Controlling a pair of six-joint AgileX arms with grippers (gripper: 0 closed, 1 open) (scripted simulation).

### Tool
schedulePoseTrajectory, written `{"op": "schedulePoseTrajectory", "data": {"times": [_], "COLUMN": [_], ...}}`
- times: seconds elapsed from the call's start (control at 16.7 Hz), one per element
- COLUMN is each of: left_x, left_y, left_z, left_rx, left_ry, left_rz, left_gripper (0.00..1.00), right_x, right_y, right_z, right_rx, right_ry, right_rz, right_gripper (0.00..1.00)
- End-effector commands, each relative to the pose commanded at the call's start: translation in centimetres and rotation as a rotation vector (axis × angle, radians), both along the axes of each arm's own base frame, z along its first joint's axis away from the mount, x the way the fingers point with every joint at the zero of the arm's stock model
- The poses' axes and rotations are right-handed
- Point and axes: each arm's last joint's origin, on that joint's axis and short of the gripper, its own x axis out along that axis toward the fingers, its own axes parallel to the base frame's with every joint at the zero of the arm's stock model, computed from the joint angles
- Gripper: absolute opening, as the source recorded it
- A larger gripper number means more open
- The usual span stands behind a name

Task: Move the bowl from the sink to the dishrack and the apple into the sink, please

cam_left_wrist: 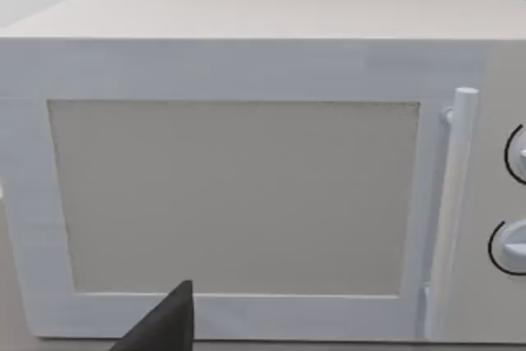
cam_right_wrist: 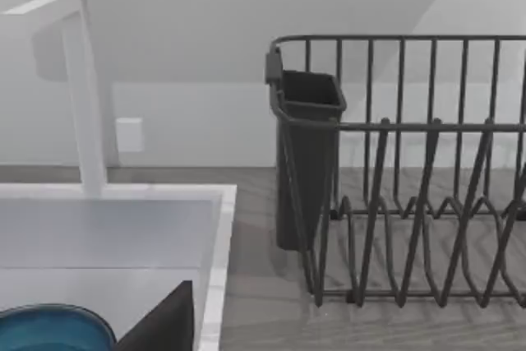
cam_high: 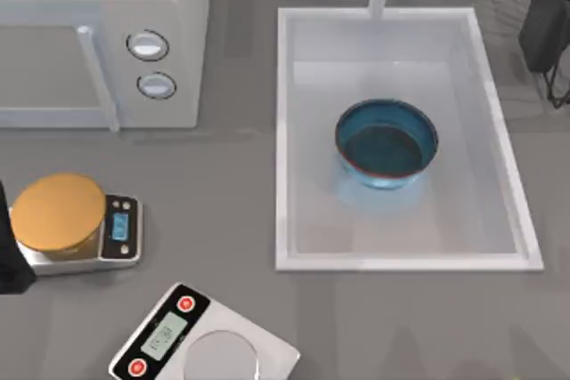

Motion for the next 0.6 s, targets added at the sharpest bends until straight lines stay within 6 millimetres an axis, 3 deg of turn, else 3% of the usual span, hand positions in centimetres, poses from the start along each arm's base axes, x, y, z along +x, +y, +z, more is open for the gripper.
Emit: {"op": "schedulePoseTrajectory", "data": {"times": [0.3, 0.6], "left_x": [0.0, 0.0], "left_y": [0.0, 0.0], "left_z": [0.0, 0.0], "left_rx": [0.000, 0.000], "left_ry": [0.000, 0.000], "left_rz": [0.000, 0.000], "left_gripper": [1.00, 1.00], "right_x": [0.1, 1.4], "right_y": [0.1, 0.8], "right_z": [0.8, 5.7], "right_rx": [0.020, 0.103], "right_ry": [0.045, 0.235], "right_rz": [0.010, 0.047], "right_gripper": [1.00, 1.00]}}
